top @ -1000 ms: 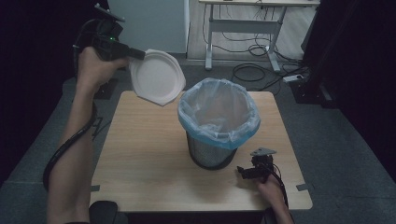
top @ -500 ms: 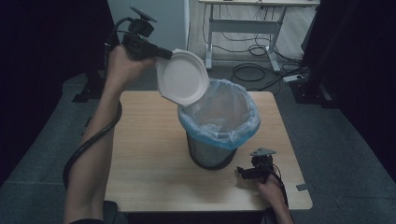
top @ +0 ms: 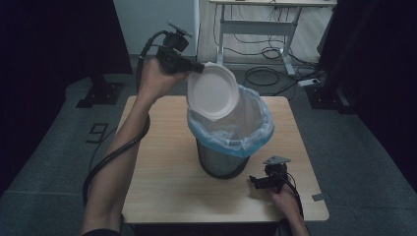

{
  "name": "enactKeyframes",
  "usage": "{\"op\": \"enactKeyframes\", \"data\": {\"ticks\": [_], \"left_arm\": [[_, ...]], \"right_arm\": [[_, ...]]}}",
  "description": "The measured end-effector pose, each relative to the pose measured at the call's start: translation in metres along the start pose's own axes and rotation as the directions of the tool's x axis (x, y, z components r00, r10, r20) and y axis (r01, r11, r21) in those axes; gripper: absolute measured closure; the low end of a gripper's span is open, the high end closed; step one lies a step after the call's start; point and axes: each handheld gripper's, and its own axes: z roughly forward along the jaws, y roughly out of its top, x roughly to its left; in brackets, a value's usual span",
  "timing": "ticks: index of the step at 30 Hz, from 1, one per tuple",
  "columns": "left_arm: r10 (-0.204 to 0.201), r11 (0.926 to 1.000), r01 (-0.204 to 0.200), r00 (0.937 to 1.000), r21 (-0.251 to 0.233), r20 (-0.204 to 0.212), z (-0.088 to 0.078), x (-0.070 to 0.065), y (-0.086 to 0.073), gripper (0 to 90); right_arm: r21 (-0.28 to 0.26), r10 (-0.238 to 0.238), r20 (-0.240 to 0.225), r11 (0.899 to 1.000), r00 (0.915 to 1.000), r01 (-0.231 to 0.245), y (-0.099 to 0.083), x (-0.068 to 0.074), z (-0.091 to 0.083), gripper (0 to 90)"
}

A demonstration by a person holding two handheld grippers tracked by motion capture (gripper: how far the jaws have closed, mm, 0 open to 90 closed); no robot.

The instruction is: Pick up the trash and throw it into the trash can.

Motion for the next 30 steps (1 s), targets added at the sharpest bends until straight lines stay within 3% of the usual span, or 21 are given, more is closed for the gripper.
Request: {"op": "enactKeyframes", "data": {"ticks": [16,21,30], "left_arm": [[0.083,0.9965,-0.084,0.9948,0.008,0.059,0.052,-0.023,-0.021,85.9],[0.093,0.9955,-0.094,0.9930,0.010,0.073,0.062,-0.027,-0.027,85.9],[0.135,0.9891,-0.140,0.9869,0.046,0.088,0.084,-0.034,-0.041,85.8]], "right_arm": [[0.001,0.000,0.000,1.000,1.0000,0.000,0.000,0.000,0.000,0.0],[0.001,0.000,0.000,1.000,1.0000,0.000,0.000,0.000,0.000,0.0],[0.001,0.000,0.000,1.000,1.0000,0.000,0.000,0.000,0.000,0.0]]}}
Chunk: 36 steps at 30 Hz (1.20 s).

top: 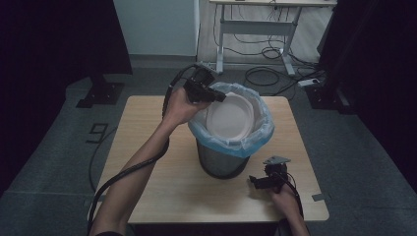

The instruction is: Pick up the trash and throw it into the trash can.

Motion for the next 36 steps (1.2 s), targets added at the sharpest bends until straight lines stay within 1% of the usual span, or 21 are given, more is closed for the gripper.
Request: {"op": "enactKeyframes", "data": {"ticks": [2,5,6,8,10,11,12,13,15,16,17,20,21,23,25,27,29,30,32,33,36], "left_arm": [[0.015,0.9997,-0.015,0.9999,0.020,-0.004,0.007,-0.002,-0.004,85.6],[0.020,0.9992,-0.020,0.9998,0.034,-0.002,0.010,-0.003,-0.006,85.1],[0.040,0.9972,-0.040,0.9992,0.063,0.001,0.014,-0.003,-0.007,84.4],[0.062,0.9947,-0.061,0.9980,0.082,-0.010,0.018,-0.006,-0.008,83.1],[0.071,0.9939,-0.070,0.9974,0.086,-0.013,0.019,-0.007,-0.008,81.7],[0.080,0.9937,-0.079,0.9966,0.080,-0.016,0.018,-0.007,-0.009,77.6],[0.084,0.9942,-0.083,0.9962,0.069,-0.020,0.017,-0.007,-0.009,63.6],[0.096,0.9939,-0.095,0.9951,0.056,-0.021,0.016,-0.007,-0.010,55.9],[0.110,0.9931,-0.109,0.9932,0.042,-0.036,0.016,-0.006,-0.012,45.7],[0.110,0.9931,-0.109,0.9932,0.042,-0.036,0.016,-0.006,-0.012,39.7],[0.106,0.9940,-0.106,0.9939,0.028,-0.028,0.015,-0.004,-0.014,34.8],[0.099,0.9951,-0.099,0.9948,0.009,-0.022,0.012,-0.002,-0.015,26.4],[0.084,0.9964,-0.084,0.9963,-0.011,-0.018,0.008,0.000,-0.017,23.7],[0.077,0.9968,-0.078,0.9968,-0.020,-0.018,0.005,0.002,-0.018,21.7],[0.080,0.9965,-0.081,0.9965,-0.021,-0.022,0.001,0.002,-0.019,15.9],[0.081,0.9963,-0.082,0.9963,-0.028,-0.028,-0.005,0.004,-0.021,14.4],[0.073,0.9959,-0.074,0.9970,-0.052,-0.026,-0.011,0.006,-0.023,13.4],[0.071,0.9955,-0.073,0.9970,-0.060,-0.029,-0.014,0.007,-0.024,9.0],[0.084,0.9941,-0.087,0.9951,-0.065,-0.053,-0.021,0.009,-0.028,5.1],[0.084,0.9941,-0.087,0.9951,-0.065,-0.053,-0.021,0.009,-0.028,3.3],[0.081,0.9933,-0.085,0.9952,-0.078,-0.054,-0.030,0.014,-0.035,0.0]], "right_arm": [[0.000,0.000,0.000,1.000,1.0000,0.000,0.000,0.000,0.000,0.0],[0.000,-0.001,0.000,1.000,1.0000,0.001,0.000,0.000,0.000,0.0],[0.000,-0.001,0.000,1.000,1.0000,0.001,0.000,0.000,0.000,0.0],[0.000,0.000,0.000,1.000,1.0000,0.000,0.000,0.000,0.000,0.0],[0.000,0.000,0.001,1.000,1.0000,0.000,0.000,0.000,0.000,0.0],[0.000,0.001,0.000,1.000,1.0000,-0.001,0.000,0.000,0.000,0.0],[0.000,-0.002,0.000,1.000,1.0000,0.002,0.000,0.000,0.000,0.0],[0.000,-0.002,0.000,1.000,1.0000,0.002,0.000,0.000,0.000,0.0],[0.000,-0.001,0.000,1.000,1.0000,0.001,0.000,0.000,0.000,0.0],[0.000,-0.001,0.000,1.000,1.0000,0.001,0.000,0.000,0.000,0.0],[0.001,0.000,0.000,1.000,1.0000,0.000,0.000,0.000,0.000,0.0],[0.000,0.000,0.000,1.000,1.0000,0.000,0.000,0.000,0.000,0.0],[0.000,0.000,0.000,1.000,1.0000,0.000,0.000,0.000,0.000,0.0],[0.000,0.000,0.000,1.000,1.0000,0.000,0.000,0.000,0.000,0.0],[0.000,0.000,0.000,1.000,1.0000,0.000,0.000,0.000,0.000,0.0],[0.000,0.000,0.000,1.000,1.0000,0.000,0.000,0.000,0.000,0.0],[0.000,0.000,0.000,1.000,1.0000,0.000,0.000,0.000,0.000,0.0],[0.000,0.000,0.000,1.000,1.0000,0.000,0.000,0.000,0.000,0.0],[0.000,0.000,0.000,1.000,1.0000,0.000,0.000,0.000,0.000,0.0],[0.000,0.000,0.000,1.000,1.0000,0.000,0.000,0.000,0.000,0.0],[0.000,0.000,0.000,1.000,1.0000,0.000,0.000,0.000,0.000,0.0]]}}
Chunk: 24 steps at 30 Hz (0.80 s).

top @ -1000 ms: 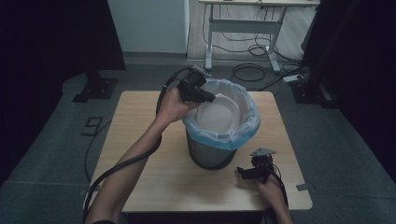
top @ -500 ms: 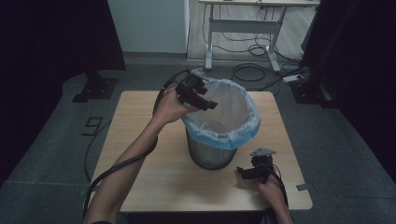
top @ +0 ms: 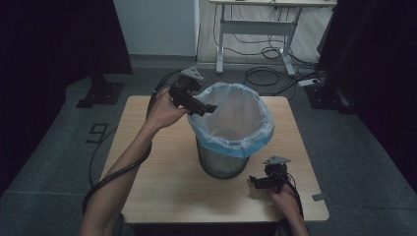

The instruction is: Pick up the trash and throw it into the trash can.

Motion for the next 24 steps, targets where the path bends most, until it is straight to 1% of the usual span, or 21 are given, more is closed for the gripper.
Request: {"op": "enactKeyframes", "data": {"ticks": [2,4,5,7,8,10,12,14,17,19,21,22,24], "left_arm": [[-0.004,1.0000,0.004,1.0000,-0.008,0.002,-0.003,0.001,-0.002,0.0],[-0.018,0.9994,0.018,0.9998,-0.029,0.004,-0.010,0.005,-0.009,0.0],[-0.018,0.9994,0.018,0.9998,-0.029,0.004,-0.010,0.005,-0.009,0.0],[-0.022,0.9990,0.022,0.9998,-0.038,0.000,-0.016,0.009,-0.016,0.0],[-0.022,0.9990,0.022,0.9998,-0.038,0.000,-0.016,0.009,-0.016,0.0],[-0.028,0.9985,0.027,0.9996,-0.046,-0.009,-0.022,0.012,-0.023,0.0],[-0.030,0.9984,0.030,0.9995,-0.048,-0.013,-0.024,0.014,-0.025,0.0],[-0.042,0.9977,0.041,0.9990,-0.054,-0.018,-0.027,0.017,-0.030,0.0],[-0.051,0.9975,0.049,0.9980,-0.051,-0.039,-0.034,0.022,-0.041,0.0],[-0.053,0.9974,0.051,0.9976,-0.051,-0.044,-0.036,0.023,-0.043,0.0],[-0.064,0.9965,0.061,0.9962,-0.058,-0.059,-0.041,0.027,-0.051,0.0],[-0.064,0.9965,0.061,0.9962,-0.058,-0.059,-0.041,0.027,-0.051,0.0],[-0.070,0.9960,0.066,0.9950,-0.060,-0.072,-0.045,0.030,-0.057,0.0]], "right_arm": [[0.001,-0.002,0.001,1.000,1.0000,0.002,0.000,0.000,0.000,0.0],[0.000,-0.002,0.001,1.000,1.0000,0.002,0.000,0.000,0.000,0.0],[0.000,-0.002,0.001,1.000,1.0000,0.002,0.000,0.000,0.000,0.0],[0.000,0.000,0.000,1.000,1.0000,0.000,0.000,0.000,0.000,0.0],[0.000,0.000,0.000,1.000,1.0000,0.000,0.000,0.000,0.000,0.0],[0.000,0.000,0.000,1.000,1.0000,0.000,0.000,0.000,0.000,0.0],[0.000,0.000,0.000,1.000,1.0000,0.000,0.000,0.000,0.000,0.0],[0.000,0.000,0.000,1.000,1.0000,0.000,0.000,0.000,0.000,0.0],[0.000,0.000,0.000,1.000,1.0000,0.000,0.000,0.000,0.000,0.0],[0.000,-0.001,0.000,1.000,1.0000,0.001,0.000,0.000,0.000,0.0],[0.000,0.000,0.000,1.000,1.0000,0.000,0.000,0.000,0.000,0.0],[0.000,0.000,0.000,1.000,1.0000,0.000,0.000,0.000,0.000,0.0],[0.000,0.000,0.001,1.000,1.0000,0.000,0.000,0.000,0.000,0.0]]}}
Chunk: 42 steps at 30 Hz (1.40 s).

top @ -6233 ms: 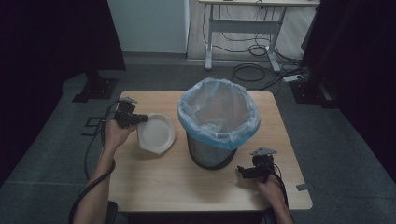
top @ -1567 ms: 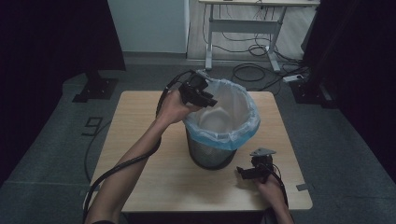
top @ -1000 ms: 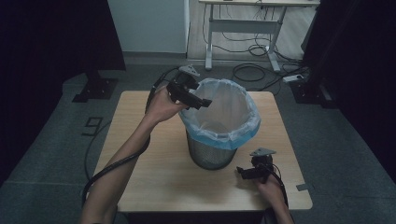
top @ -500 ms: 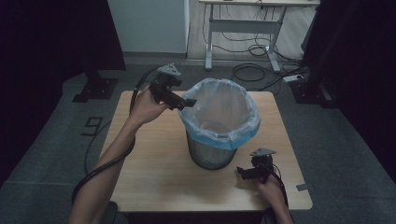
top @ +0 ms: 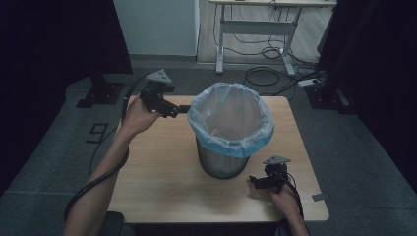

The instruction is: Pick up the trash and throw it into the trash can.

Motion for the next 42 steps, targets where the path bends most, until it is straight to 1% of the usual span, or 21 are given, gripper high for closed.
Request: {"op": "enactKeyframes", "data": {"ticks": [5,8,9,10,11,12,14,16,17,18,19,21,22,24,25,29,30,31,32,38,42], "left_arm": [[-0.023,0.9997,0.023,0.9992,0.001,-0.031,-0.010,0.009,-0.016,0.0],[-0.031,0.9995,0.031,0.9986,0.000,-0.043,-0.013,0.013,-0.022,0.0],[-0.041,0.9992,0.041,0.9976,-0.001,-0.056,-0.017,0.016,-0.028,0.0],[-0.041,0.9992,0.041,0.9976,-0.001,-0.056,-0.017,0.016,-0.028,0.0],[-0.048,0.9988,0.048,0.9964,0.001,-0.069,-0.021,0.020,-0.035,0.0],[-0.048,0.9988,0.048,0.9964,0.001,-0.069,-0.021,0.020,-0.035,0.0],[-0.059,0.9983,0.059,0.9950,-0.003,-0.080,-0.025,0.023,-0.042,0.0],[-0.076,0.9971,0.076,0.9920,-0.003,-0.100,-0.032,0.029,-0.054,0.0],[-0.076,0.9971,0.076,0.9920,-0.003,-0.100,-0.032,0.029,-0.054,0.0],[-0.084,0.9965,0.084,0.9903,-0.002,-0.111,-0.036,0.032,-0.061,0.0],[-0.084,0.9965,0.084,0.9903,-0.002,-0.111,-0.036,0.032,-0.061,0.0],[-0.098,0.9951,0.098,0.9866,-0.003,-0.130,-0.043,0.037,-0.072,0.0],[-0.098,0.9951,0.098,0.9866,-0.003,-0.130,-0.043,0.037,-0.072,0.0],[-0.111,0.9938,0.111,0.9829,-0.008,-0.147,-0.049,0.041,-0.083,0.0],[-0.111,0.9938,0.111,0.9829,-0.008,-0.147,-0.049,0.041,-0.083,0.0],[-0.127,0.9919,0.126,0.9773,-0.013,-0.170,-0.056,0.045,-0.099,0.0],[-0.127,0.9919,0.126,0.9773,-0.013,-0.170,-0.056,0.045,-0.099,0.0],[-0.128,0.9916,0.129,0.9756,-0.009,-0.178,-0.058,0.046,-0.104,0.0],[-0.128,0.9916,0.129,0.9756,-0.009,-0.178,-0.058,0.046,-0.104,0.0],[-0.141,0.9898,0.142,0.9704,-0.007,-0.196,-0.058,0.047,-0.123,0.0],[-0.146,0.9890,0.148,0.9694,-0.006,-0.197,-0.056,0.046,-0.131,0.0]], "right_arm": [[0.000,0.001,0.001,1.000,1.0000,-0.001,0.000,0.000,0.000,0.0],[0.000,0.001,0.001,1.000,1.0000,-0.001,0.000,0.000,0.000,0.0],[0.000,0.000,0.001,1.000,1.0000,0.000,0.000,0.000,0.000,0.0],[0.000,0.000,0.001,1.000,1.0000,0.000,0.000,0.000,0.000,0.0],[0.000,0.001,0.001,1.000,1.0000,-0.001,0.000,0.000,0.000,0.0],[0.000,0.001,0.002,1.000,1.0000,-0.001,0.000,0.000,0.000,0.0],[0.000,0.001,0.002,1.000,1.0000,-0.001,0.000,0.000,0.000,0.0],[0.001,-0.003,0.003,1.000,1.0000,0.003,0.000,0.000,0.000,0.0],[0.001,-0.003,0.003,1.000,1.0000,0.003,0.000,0.000,0.000,0.0],[0.001,0.000,0.003,1.000,1.0000,0.000,0.000,0.000,0.000,0.0],[0.001,0.000,0.003,1.000,1.0000,0.000,0.000,0.000,0.000,0.0],[0.001,0.000,0.003,1.000,1.0000,0.000,0.000,0.000,0.000,0.0],[0.001,0.000,0.003,1.000,1.0000,0.000,0.000,0.000,0.000,0.0],[0.001,0.000,0.003,1.000,1.0000,0.000,0.000,0.000,0.000,0.0],[0.001,0.000,0.003,1.000,1.0000,0.000,0.000,0.000,0.000,0.0],[0.001,-0.001,0.003,1.000,1.0000,0.001,0.000,0.000,0.000,0.0],[0.001,-0.001,0.003,1.000,1.0000,0.001,0.000,0.000,0.000,0.0],[0.001,-0.001,0.003,1.000,1.0000,0.001,0.000,0.000,0.000,0.0],[0.001,-0.001,0.003,1.000,1.0000,0.001,0.000,0.000,0.000,0.0],[0.001,-0.001,0.003,1.000,1.0000,0.001,0.000,0.000,0.000,0.0],[0.001,-0.001,0.003,1.000,1.0000,0.001,0.000,0.000,0.000,0.0]]}}
